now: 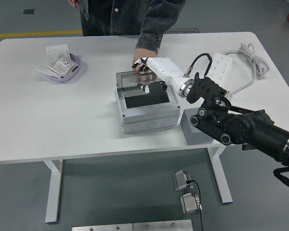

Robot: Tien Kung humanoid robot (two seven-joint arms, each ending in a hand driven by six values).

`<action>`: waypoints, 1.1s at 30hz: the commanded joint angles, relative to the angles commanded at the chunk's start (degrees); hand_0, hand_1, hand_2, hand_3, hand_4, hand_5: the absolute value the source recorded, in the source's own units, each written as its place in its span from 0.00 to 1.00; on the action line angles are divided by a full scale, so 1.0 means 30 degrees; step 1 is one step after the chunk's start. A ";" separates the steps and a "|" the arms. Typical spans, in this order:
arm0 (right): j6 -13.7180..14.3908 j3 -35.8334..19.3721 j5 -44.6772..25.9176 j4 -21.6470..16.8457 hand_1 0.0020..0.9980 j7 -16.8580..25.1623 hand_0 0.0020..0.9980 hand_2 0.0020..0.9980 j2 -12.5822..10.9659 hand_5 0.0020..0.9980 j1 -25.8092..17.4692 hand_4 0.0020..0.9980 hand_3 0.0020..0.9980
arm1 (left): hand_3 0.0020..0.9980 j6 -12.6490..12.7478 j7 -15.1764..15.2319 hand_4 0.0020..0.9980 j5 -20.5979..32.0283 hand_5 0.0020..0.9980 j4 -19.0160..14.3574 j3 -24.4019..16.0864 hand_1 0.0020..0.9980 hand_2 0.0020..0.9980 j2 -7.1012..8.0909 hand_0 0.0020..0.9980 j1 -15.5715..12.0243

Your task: Pick up the cylinder from the cube,place it in the box,flap close box

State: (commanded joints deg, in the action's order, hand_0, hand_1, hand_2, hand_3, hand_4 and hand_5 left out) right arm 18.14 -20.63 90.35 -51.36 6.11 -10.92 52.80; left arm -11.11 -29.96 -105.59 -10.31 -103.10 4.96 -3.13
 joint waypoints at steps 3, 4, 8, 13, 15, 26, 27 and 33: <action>-0.0028 0.0027 0.0538 -0.1313 0.65 -0.0300 0.75 0.67 -0.0582 0.16 -0.0417 0.72 0.75 | 0.59 0.0009 0.0018 0.70 0.0050 0.08 0.0000 0.0002 0.78 0.75 -0.0028 0.78 -0.0044; -0.0052 0.0020 0.0689 -0.1702 0.65 -0.0404 0.75 0.67 -0.0786 0.16 -0.0544 0.72 0.75 | 0.59 0.0012 0.0023 0.70 0.0090 0.08 0.0000 0.0025 0.78 0.75 -0.0040 0.78 -0.0059; -0.0170 0.0016 0.1151 -0.3389 0.65 -0.0781 0.75 0.67 -0.1584 0.16 -0.0993 0.72 0.75 | 0.59 0.0024 0.0031 0.70 0.0158 0.08 0.0000 0.0034 0.78 0.75 -0.0076 0.78 -0.0117; -0.0225 -0.0052 0.1461 -0.5223 0.65 -0.1061 0.75 0.68 -0.2308 0.17 -0.1601 0.71 0.76 | 0.59 0.0034 0.0040 0.70 0.0219 0.08 0.0000 0.0043 0.78 0.75 -0.0094 0.78 -0.0169; -0.0202 -0.0066 0.1427 -0.5702 0.65 -0.1079 0.75 0.68 -0.2526 0.18 -0.1850 0.71 0.76 | 0.59 0.0042 0.0042 0.70 0.0253 0.08 0.0000 0.0056 0.78 0.75 -0.0104 0.78 -0.0180; -0.0186 -0.1218 0.1704 -0.6564 0.65 -0.1222 0.75 0.68 -0.3047 0.18 -0.2954 0.71 0.77 | 0.59 0.0044 0.0025 0.70 0.0263 0.08 0.0000 0.0037 0.78 0.75 -0.0161 0.78 -0.0203; -0.0198 -0.1590 0.1857 -0.6637 0.65 -0.1244 0.75 0.68 -0.3138 0.18 -0.3178 0.71 0.77 | 0.59 0.0042 0.0022 0.70 0.0254 0.08 0.0000 0.0023 0.78 0.75 -0.0162 0.78 -0.0209; -0.0222 -0.4276 0.2927 -0.7653 0.65 -0.1339 0.75 0.68 -0.4094 0.17 -0.5326 0.70 0.77 | 0.59 -0.0002 -0.0025 0.70 0.0264 0.08 0.0000 -0.0031 0.78 0.75 -0.0241 0.78 -0.0433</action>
State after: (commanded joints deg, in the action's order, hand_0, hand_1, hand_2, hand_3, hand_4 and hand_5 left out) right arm 17.47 -33.46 99.13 -74.32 2.10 -23.20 36.82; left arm -11.11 -30.03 -104.80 -10.31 -103.19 4.24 -4.42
